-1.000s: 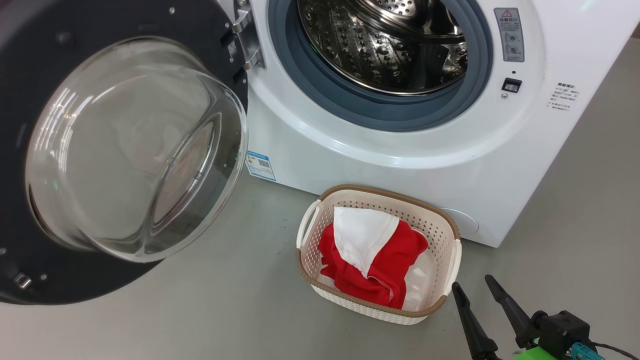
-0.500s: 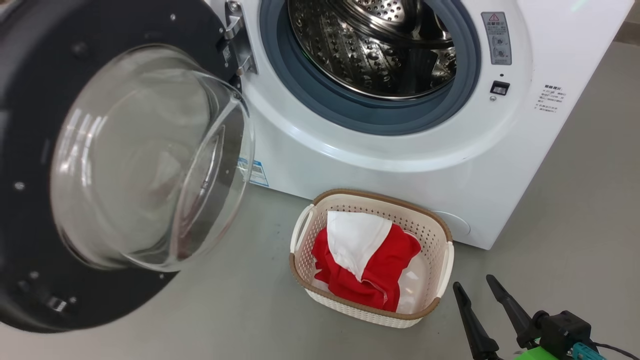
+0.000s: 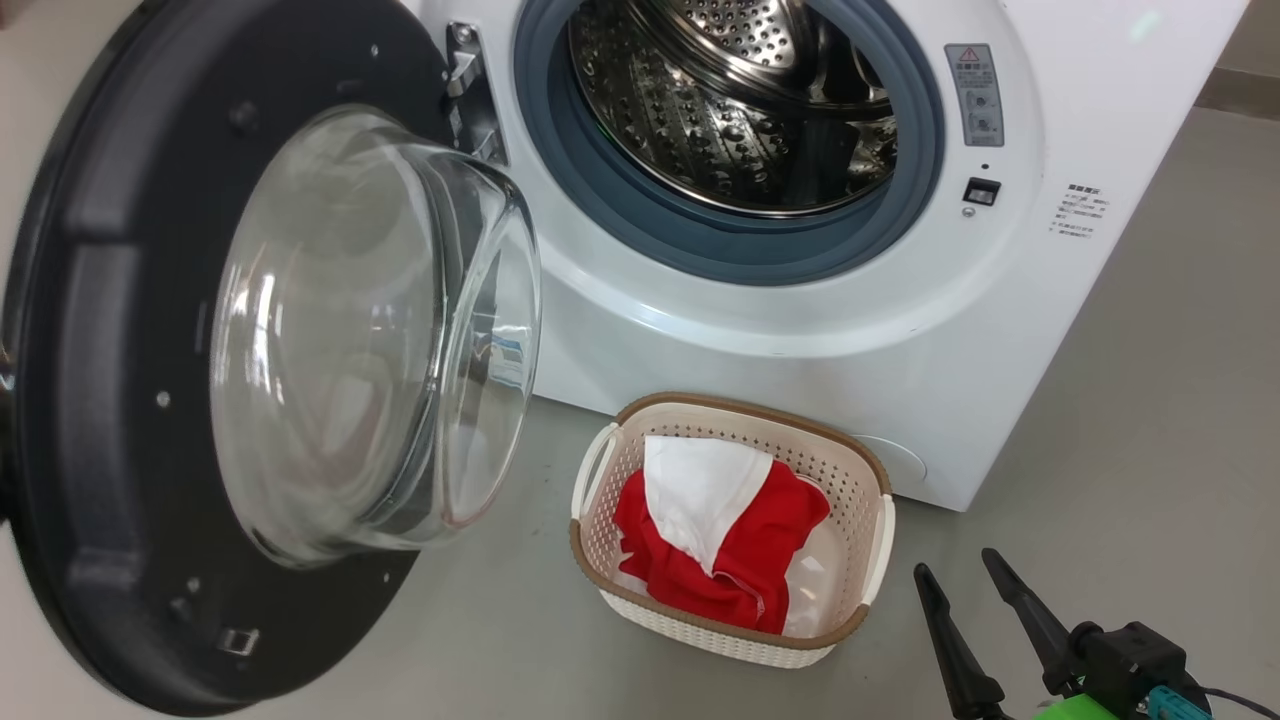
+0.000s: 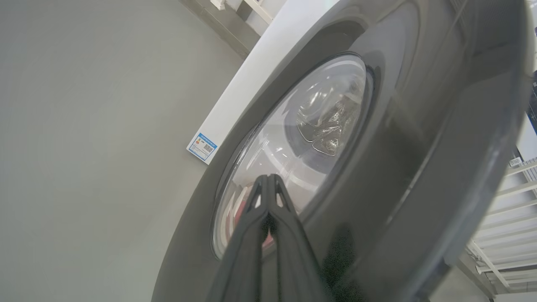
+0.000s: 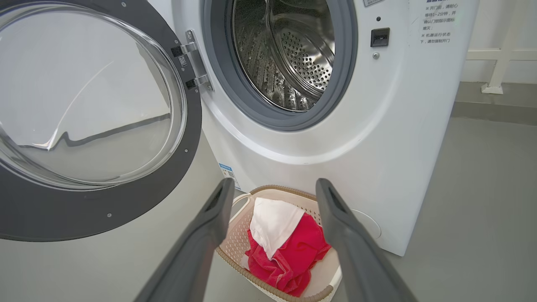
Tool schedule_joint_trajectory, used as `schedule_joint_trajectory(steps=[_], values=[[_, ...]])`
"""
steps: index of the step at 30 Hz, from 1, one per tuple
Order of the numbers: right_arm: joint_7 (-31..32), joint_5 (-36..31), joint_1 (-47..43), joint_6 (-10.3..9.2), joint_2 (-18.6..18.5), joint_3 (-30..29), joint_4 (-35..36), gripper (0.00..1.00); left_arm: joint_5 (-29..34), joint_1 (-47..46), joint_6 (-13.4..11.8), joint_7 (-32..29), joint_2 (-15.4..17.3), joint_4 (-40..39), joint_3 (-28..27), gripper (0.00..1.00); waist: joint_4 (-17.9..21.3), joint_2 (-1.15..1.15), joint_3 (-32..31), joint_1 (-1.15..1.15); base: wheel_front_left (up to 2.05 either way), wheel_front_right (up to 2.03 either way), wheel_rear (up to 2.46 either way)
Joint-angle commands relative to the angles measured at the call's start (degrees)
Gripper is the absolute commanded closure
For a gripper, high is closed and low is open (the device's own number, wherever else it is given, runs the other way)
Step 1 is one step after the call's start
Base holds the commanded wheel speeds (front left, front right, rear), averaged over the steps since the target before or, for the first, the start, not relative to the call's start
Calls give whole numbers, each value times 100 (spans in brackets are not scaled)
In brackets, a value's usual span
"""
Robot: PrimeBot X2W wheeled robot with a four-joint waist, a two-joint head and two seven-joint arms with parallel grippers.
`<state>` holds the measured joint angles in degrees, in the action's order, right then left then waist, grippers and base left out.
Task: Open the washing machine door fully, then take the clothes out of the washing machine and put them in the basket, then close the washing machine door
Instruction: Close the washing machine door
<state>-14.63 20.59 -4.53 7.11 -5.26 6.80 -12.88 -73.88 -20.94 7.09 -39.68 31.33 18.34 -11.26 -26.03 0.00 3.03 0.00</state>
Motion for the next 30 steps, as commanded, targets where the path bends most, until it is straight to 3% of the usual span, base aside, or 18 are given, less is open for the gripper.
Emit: schedule_joint_trajectory(steps=[1,12,30], values=[[-37,-87,38,37,-63,108,144,0,-102,-43,39,-61,313,-303,-95,100,43,0,-7,0,0,0,0],[-37,-517,18,37,-112,37,212,0,-486,120,39,62,275,-1025,487,100,365,0,40,0,0,0,0],[-37,-609,104,37,-102,-79,301,0,-710,-177,39,697,131,-1738,1433,100,1126,0,270,0,0,0,0]])
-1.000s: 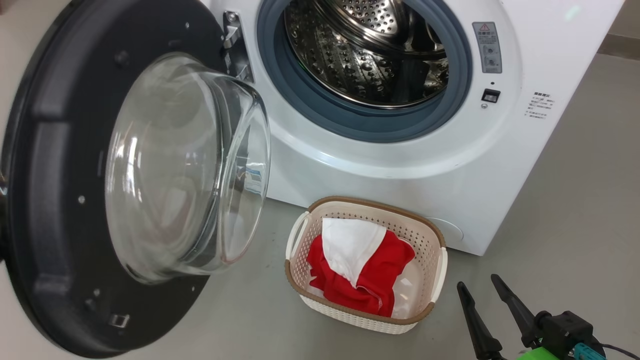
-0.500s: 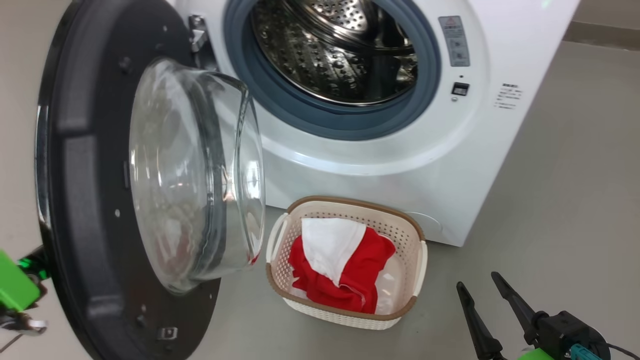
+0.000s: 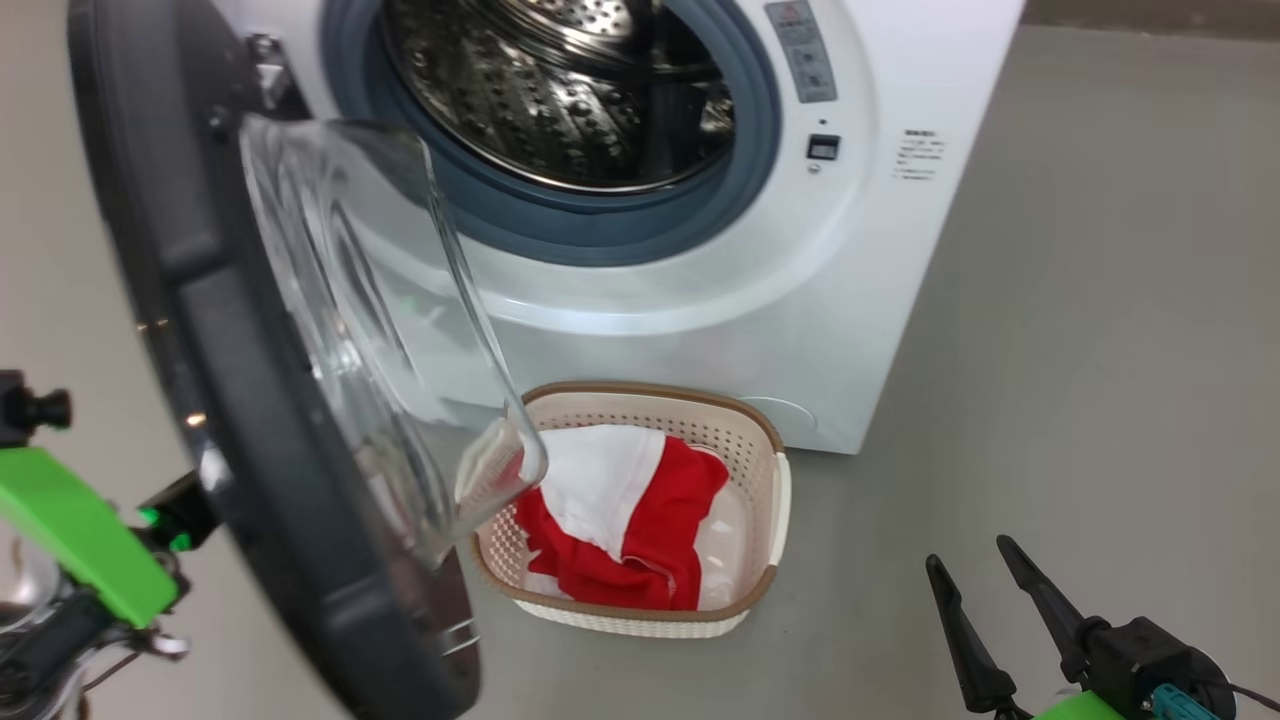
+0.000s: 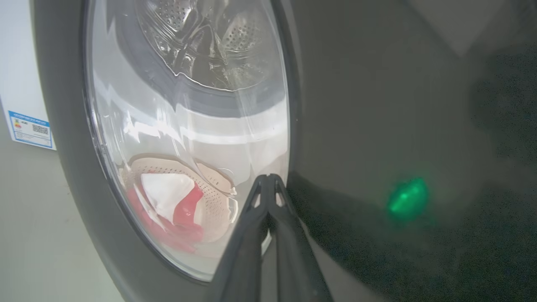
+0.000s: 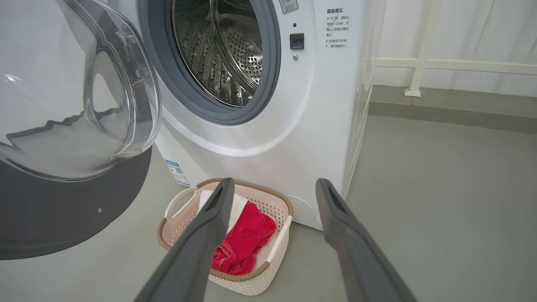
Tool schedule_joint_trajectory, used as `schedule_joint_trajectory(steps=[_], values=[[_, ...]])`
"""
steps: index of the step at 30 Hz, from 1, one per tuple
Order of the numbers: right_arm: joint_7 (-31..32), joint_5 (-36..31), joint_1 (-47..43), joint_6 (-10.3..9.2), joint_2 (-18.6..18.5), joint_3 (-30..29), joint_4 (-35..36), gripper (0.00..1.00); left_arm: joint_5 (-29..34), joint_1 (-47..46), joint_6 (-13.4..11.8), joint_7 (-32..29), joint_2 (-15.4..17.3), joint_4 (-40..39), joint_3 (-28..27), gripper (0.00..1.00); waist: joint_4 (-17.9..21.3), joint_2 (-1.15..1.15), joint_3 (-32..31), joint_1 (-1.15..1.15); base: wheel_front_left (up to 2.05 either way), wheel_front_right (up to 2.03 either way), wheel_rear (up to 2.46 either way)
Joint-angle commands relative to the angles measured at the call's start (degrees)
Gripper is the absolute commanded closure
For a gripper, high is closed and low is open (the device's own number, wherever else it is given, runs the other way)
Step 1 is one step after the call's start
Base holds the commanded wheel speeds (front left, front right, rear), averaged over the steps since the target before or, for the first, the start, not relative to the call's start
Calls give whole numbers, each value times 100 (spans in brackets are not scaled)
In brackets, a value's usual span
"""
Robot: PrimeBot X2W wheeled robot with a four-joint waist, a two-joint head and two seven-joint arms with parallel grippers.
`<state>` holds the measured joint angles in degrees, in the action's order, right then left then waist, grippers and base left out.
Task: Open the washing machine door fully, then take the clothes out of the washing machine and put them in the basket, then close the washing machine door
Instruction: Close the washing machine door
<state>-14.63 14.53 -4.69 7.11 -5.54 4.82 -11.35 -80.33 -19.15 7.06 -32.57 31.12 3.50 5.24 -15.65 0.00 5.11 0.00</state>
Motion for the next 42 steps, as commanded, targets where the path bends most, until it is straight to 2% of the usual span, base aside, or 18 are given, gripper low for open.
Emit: schedule_joint_trajectory(steps=[1,7,12,25,31,33,35,36,40,41,42], values=[[-37,-1,123,37,-72,116,148,0,-57,-388,43,39,129,-297,-156,100,123,0,73,0,0,0,0],[-37,0,126,37,-50,71,147,0,33,-623,43,393,-64,-507,247,100,252,0,85,0,0,0,0],[-37,-1,121,37,-28,86,143,0,56,-566,43,581,21,-441,317,100,269,0,42,0,0,0,0],[-37,56,-11,37,-42,143,109,0,-68,89,43,1073,165,-317,336,100,-83,0,-201,0,0,0,0],[-37,93,-62,37,-54,193,77,0,-71,500,43,1401,125,-217,329,99,-222,0,-331,0,0,0,0],[-37,105,-76,37,-54,195,69,0,-39,675,43,1571,100,-166,326,85,-270,0,-368,0,0,0,0],[-37,113,-86,37,-58,203,65,0,21,835,43,1739,68,-87,352,77,-314,0,-393,0,0,0,0],[-37,118,-90,37,-59,208,65,0,46,910,43,1849,36,-32,346,61,-337,0,-408,0,0,0,0],[-37,134,-108,37,-57,226,63,0,71,1167,43,2200,-104,107,395,52,-418,0,-451,0,0,0,0],[-37,135,-114,37,-55,233,64,0,118,1228,43,2287,-111,156,424,29,-434,0,-460,0,0,0,0],[-37,137,-120,37,-53,238,65,0,162,1287,43,2375,-122,203,457,13,-449,0,-468,0,0,0,0]])
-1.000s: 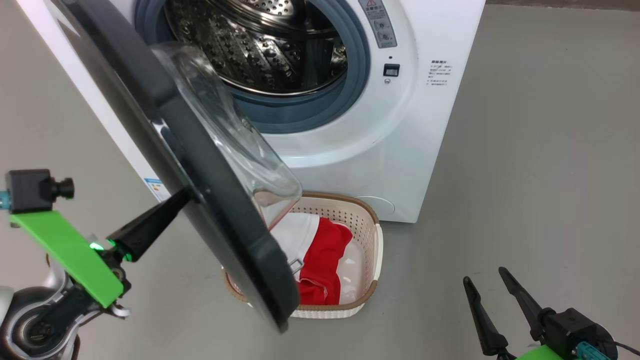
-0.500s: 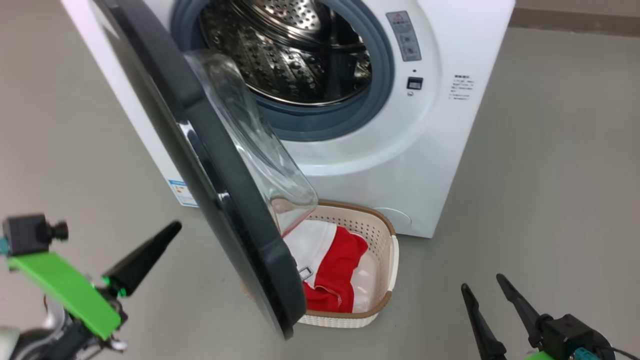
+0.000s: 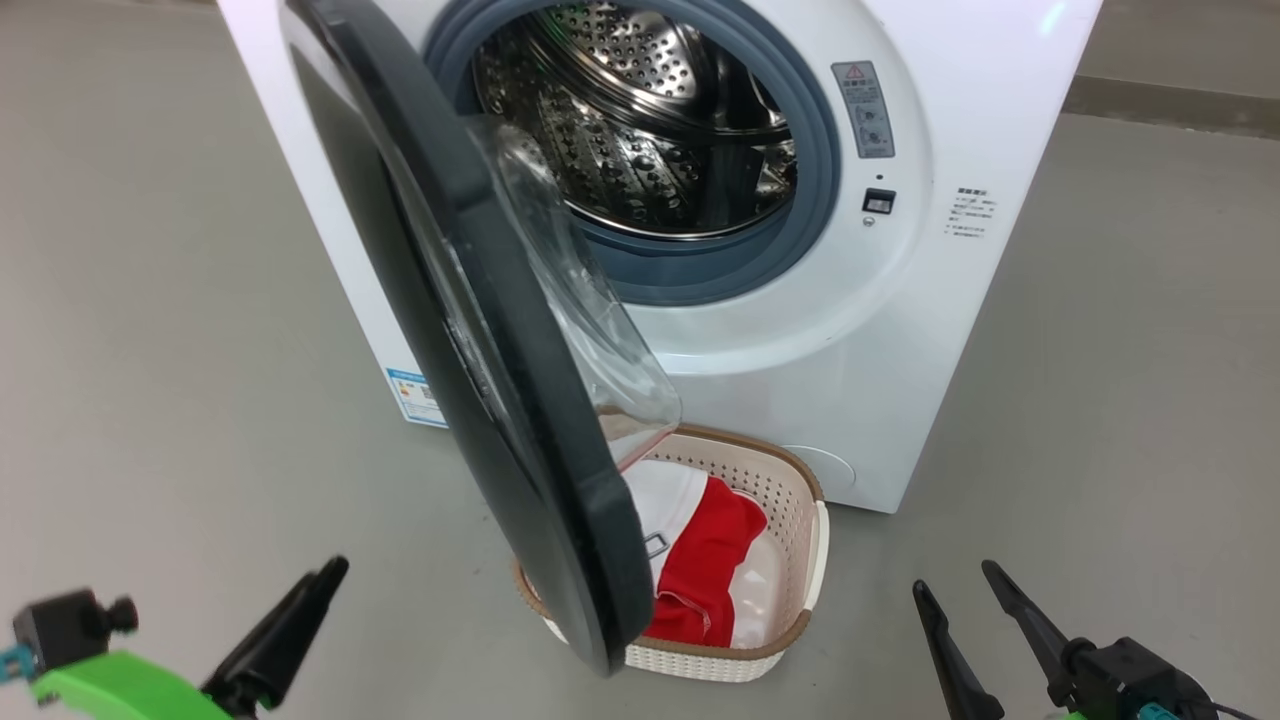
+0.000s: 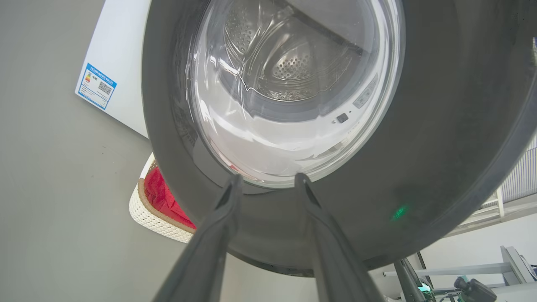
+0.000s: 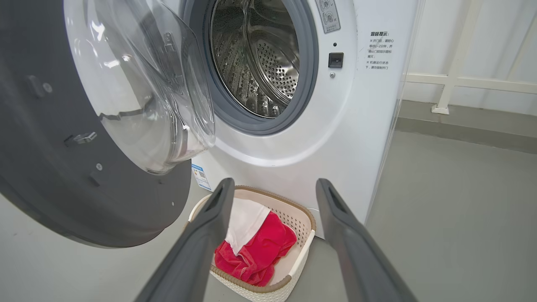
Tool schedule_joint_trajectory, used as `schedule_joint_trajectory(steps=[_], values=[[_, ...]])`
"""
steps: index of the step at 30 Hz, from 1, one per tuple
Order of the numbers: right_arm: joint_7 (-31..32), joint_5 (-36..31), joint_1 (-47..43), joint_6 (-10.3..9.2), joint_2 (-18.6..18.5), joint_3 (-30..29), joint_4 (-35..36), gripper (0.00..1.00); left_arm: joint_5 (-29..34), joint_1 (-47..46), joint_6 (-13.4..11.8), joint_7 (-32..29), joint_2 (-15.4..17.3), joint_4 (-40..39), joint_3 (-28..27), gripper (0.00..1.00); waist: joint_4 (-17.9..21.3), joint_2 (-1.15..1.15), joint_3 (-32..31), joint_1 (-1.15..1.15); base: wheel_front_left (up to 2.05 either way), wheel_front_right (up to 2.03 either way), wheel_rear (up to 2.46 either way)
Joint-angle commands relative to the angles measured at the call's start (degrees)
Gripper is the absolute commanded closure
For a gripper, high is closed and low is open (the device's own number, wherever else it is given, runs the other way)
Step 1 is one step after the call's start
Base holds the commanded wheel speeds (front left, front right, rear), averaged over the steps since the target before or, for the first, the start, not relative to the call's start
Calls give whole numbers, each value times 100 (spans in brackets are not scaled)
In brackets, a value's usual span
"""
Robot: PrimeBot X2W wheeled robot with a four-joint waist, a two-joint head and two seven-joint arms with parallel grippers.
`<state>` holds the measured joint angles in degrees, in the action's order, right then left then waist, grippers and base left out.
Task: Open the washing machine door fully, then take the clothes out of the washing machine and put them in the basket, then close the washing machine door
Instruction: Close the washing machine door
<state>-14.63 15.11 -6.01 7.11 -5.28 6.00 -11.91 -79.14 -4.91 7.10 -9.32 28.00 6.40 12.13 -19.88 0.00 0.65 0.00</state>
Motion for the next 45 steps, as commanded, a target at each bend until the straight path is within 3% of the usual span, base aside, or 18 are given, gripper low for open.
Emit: schedule_joint_trajectory(steps=[1,22,29,30,34,45], values=[[-37,80,7,37,-77,121,121,0,87,-80,38,145,178,-24,-206,1,-39,0,-27,0,0,0,0],[-37,90,25,37,-77,165,82,0,1003,261,38,2288,-359,1511,532,0,-168,0,-49,0,0,0,0],[-37,109,53,37,-103,151,84,0,1550,233,38,2427,-701,1777,86,0,-146,0,-53,0,0,0,0],[-37,109,53,37,-104,142,88,0,1900,289,38,2429,-854,1733,-195,0,-141,0,-58,0,0,0,0],[-37,108,45,37,-105,133,92,0,2545,397,38,2430,-1087,1660,-556,0,-136,0,-65,0,0,0,0],[-37,126,77,37,-117,77,98,0,5170,730,38,2431,-1834,1066,-1473,0,-137,0,-82,0,0,0,0]])
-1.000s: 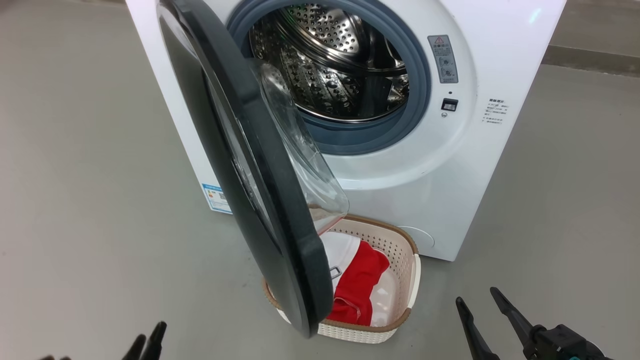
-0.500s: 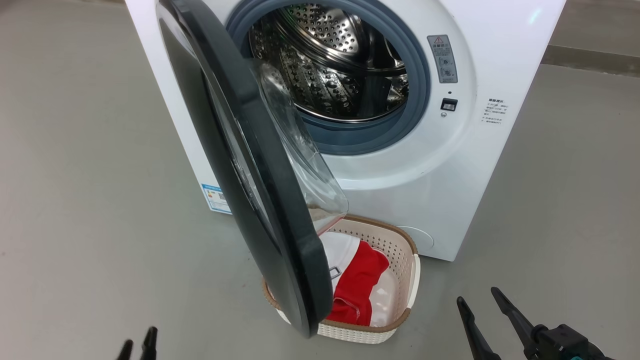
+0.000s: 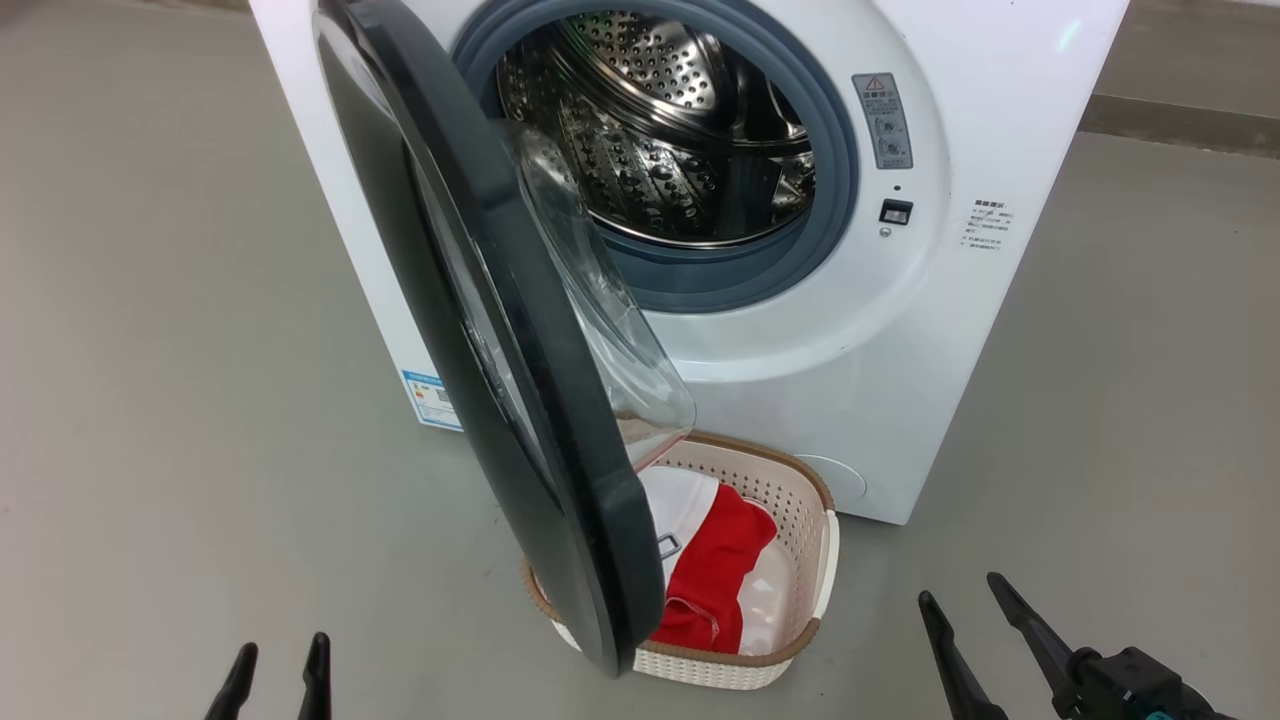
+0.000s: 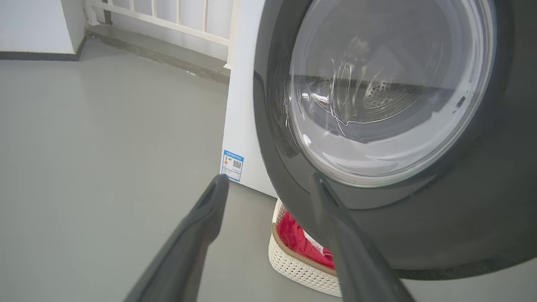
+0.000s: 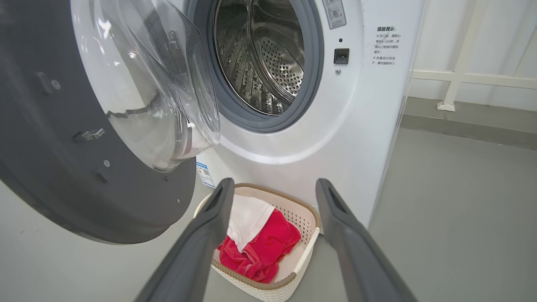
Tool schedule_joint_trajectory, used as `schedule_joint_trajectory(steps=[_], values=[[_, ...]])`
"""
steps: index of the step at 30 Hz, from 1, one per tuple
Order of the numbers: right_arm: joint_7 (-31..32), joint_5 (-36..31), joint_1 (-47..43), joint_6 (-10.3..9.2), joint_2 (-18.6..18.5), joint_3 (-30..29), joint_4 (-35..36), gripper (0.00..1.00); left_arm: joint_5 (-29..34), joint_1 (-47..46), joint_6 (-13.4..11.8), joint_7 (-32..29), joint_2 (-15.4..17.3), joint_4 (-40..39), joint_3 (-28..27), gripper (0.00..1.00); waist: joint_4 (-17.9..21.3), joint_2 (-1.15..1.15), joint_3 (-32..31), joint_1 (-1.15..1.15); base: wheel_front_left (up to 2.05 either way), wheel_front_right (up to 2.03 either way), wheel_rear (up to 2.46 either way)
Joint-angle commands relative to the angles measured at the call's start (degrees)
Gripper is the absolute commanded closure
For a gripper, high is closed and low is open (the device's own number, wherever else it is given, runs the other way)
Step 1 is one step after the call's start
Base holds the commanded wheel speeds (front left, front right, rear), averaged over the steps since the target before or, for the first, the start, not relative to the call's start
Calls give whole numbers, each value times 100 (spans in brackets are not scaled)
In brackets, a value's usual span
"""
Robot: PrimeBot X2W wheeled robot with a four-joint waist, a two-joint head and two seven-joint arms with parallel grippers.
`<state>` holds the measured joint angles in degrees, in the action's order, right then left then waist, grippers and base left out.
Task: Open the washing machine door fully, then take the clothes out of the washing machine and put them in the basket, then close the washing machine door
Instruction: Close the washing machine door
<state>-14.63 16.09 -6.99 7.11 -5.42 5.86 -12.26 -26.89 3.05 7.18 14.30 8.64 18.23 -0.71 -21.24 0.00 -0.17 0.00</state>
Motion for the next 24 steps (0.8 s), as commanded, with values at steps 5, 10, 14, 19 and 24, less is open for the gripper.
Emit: schedule_joint_trajectory(steps=[5,10,14,19,24], values=[[-37,69,192,37,-107,66,143,0,908,50,31,69,-183,-493,-547,0,-1,0,-24,0,0,0,0],[-37,89,159,37,-124,49,173,0,1463,184,31,70,-354,-799,-791,0,8,0,-87,0,0,0,0],[-37,90,46,37,-119,21,145,0,1715,316,31,70,-430,-822,-806,0,18,0,-151,0,0,0,0],[-37,87,-2,37,-95,24,128,0,1753,355,31,70,-477,-805,-814,0,37,0,-182,0,0,0,0],[-37,76,-15,37,-79,17,129,0,1749,373,31,70,-504,-832,-808,0,50,0,-197,0,0,0,0]])
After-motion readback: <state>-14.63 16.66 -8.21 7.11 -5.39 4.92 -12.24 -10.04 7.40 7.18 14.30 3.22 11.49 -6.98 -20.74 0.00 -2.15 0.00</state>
